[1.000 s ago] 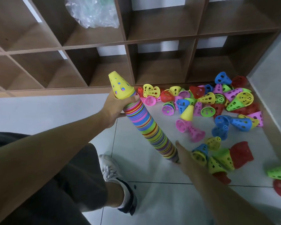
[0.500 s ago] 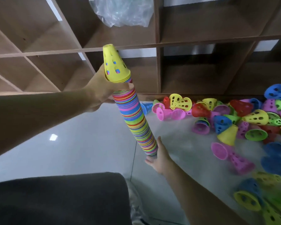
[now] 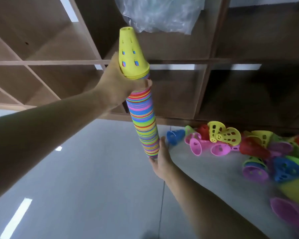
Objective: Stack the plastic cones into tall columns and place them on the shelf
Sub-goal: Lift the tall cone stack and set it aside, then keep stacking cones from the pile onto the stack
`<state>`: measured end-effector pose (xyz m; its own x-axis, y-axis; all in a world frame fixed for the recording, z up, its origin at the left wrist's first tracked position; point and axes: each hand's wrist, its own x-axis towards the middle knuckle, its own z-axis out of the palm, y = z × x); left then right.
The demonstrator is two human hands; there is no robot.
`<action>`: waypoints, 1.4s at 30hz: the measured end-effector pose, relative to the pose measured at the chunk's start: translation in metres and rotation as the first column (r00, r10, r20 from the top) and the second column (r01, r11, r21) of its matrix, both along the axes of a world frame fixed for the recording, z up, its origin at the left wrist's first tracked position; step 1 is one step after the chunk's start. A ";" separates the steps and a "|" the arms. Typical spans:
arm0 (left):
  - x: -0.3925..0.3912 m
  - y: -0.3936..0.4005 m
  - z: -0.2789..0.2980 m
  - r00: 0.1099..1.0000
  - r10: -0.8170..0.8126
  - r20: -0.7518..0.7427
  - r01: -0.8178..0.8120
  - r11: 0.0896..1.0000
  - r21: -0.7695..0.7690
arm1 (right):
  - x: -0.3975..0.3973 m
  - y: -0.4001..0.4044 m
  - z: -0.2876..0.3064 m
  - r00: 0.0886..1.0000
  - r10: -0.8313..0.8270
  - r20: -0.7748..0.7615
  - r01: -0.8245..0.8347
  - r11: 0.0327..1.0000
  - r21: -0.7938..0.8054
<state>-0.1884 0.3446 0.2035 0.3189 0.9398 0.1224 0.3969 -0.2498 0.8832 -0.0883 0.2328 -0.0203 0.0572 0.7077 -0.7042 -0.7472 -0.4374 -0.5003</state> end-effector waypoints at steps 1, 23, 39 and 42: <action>0.000 0.005 0.003 1.000 0.002 0.015 -0.002 1.000 -0.018 | 0.000 0.009 -0.002 1.000 0.006 -0.001 -0.006 1.000 0.006; 0.017 0.040 0.002 0.997 0.054 -0.055 -0.046 0.989 0.137 | 0.043 0.042 0.013 0.972 0.182 0.151 -0.185 0.983 0.003; 0.086 -0.134 0.098 0.974 0.016 -0.226 0.121 0.806 0.579 | 0.216 -0.159 0.119 0.834 0.110 0.540 -0.098 0.994 -0.051; 0.107 -0.166 0.109 0.933 -0.063 -0.353 0.276 0.757 0.593 | 0.257 -0.210 0.141 0.824 0.047 0.565 -0.025 0.999 -0.047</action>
